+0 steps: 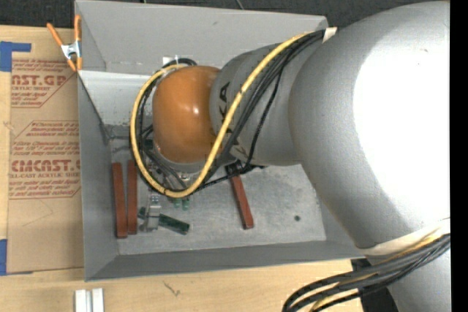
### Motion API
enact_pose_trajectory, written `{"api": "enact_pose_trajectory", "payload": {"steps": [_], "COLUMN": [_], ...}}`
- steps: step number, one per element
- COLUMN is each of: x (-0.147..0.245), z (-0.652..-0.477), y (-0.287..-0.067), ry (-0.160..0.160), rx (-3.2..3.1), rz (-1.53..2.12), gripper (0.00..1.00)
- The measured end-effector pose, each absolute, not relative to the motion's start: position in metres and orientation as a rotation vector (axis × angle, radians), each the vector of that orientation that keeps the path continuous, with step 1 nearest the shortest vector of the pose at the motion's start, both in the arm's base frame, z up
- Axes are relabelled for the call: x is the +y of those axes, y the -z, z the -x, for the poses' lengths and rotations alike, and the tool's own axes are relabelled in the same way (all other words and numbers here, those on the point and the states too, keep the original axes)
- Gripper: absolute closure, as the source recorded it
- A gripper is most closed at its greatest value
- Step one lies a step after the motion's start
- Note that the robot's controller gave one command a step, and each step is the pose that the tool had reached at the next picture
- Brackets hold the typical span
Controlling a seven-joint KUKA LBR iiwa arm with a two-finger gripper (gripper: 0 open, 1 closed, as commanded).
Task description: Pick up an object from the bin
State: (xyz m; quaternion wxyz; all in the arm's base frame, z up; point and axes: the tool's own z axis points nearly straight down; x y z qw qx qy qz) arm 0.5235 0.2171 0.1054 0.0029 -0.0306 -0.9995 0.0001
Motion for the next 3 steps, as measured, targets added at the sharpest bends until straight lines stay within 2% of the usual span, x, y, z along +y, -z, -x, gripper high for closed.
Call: {"api": "enact_pose_trajectory", "payload": {"steps": [1, 2, 3], "x": [0.204, 0.217, 0.219], "z": [-0.504, -0.485, -0.486], "y": [-0.080, -0.070, -0.071], "ry": [0.001, 0.001, 0.004], "rx": [-3.144, -3.144, -3.144], "rz": [0.037, 0.027, 0.059], "gripper": [0.00, 0.00, 0.00]}}
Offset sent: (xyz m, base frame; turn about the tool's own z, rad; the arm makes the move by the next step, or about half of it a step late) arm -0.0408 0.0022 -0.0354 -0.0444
